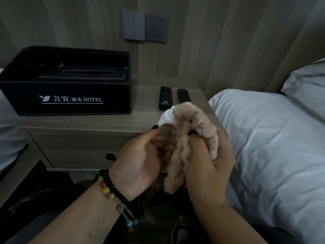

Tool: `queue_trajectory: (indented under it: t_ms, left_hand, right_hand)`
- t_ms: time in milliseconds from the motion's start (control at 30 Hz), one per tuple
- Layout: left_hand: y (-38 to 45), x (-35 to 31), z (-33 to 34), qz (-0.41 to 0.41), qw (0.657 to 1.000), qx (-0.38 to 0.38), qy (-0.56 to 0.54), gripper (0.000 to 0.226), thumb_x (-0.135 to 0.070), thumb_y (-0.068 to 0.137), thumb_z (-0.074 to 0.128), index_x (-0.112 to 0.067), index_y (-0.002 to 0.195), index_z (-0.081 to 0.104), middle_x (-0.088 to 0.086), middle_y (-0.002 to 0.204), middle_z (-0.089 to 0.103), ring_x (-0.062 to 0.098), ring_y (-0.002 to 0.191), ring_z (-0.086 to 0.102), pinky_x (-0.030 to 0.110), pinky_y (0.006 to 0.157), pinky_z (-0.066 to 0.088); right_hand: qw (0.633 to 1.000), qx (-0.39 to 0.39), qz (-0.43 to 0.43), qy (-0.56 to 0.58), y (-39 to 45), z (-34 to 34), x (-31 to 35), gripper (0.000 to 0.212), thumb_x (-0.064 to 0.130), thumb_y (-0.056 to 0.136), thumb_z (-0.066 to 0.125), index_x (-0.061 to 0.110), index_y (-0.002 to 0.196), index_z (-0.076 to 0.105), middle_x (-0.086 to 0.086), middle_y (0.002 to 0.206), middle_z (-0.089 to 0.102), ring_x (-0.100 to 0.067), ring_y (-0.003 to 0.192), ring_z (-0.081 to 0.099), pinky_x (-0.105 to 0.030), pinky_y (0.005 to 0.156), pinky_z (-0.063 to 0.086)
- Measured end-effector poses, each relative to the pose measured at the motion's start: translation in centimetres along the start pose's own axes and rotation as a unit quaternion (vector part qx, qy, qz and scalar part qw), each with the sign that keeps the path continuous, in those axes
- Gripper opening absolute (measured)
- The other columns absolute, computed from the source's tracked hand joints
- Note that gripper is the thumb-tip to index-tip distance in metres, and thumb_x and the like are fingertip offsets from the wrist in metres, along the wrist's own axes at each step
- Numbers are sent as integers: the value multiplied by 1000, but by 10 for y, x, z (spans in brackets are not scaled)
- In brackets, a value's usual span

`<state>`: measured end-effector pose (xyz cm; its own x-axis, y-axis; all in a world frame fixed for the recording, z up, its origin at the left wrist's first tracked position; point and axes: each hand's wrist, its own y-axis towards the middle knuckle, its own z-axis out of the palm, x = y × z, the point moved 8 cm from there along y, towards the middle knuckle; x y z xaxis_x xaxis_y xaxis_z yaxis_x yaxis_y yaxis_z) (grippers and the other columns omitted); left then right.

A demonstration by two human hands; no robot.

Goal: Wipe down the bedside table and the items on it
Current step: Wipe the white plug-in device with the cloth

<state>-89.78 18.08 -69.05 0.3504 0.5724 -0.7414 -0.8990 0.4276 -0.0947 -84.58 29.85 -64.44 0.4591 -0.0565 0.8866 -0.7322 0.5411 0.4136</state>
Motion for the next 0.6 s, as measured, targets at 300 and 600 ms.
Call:
queue_trajectory:
  t_ms: [300, 600]
  left_hand:
    - [-8, -13, 2, 56, 975, 18, 216, 32, -8, 88, 49, -15, 116, 62, 7, 103, 73, 16, 93, 69, 27, 75, 54]
    - [-17, -21, 4, 94, 956, 2, 277, 44, -27, 70, 62, -22, 114, 63, -1, 104, 73, 16, 99, 68, 33, 87, 53]
  right_hand:
    - [993, -41, 108, 21, 19, -7, -25, 10, 15, 84, 59, 14, 77, 65, -1, 71, 62, -13, 69, 57, -33, 63, 49]
    - [993, -23, 115, 22, 22, -3, -26, 12, 12, 87, 57, 8, 84, 68, -3, 74, 64, -13, 71, 58, -34, 67, 51]
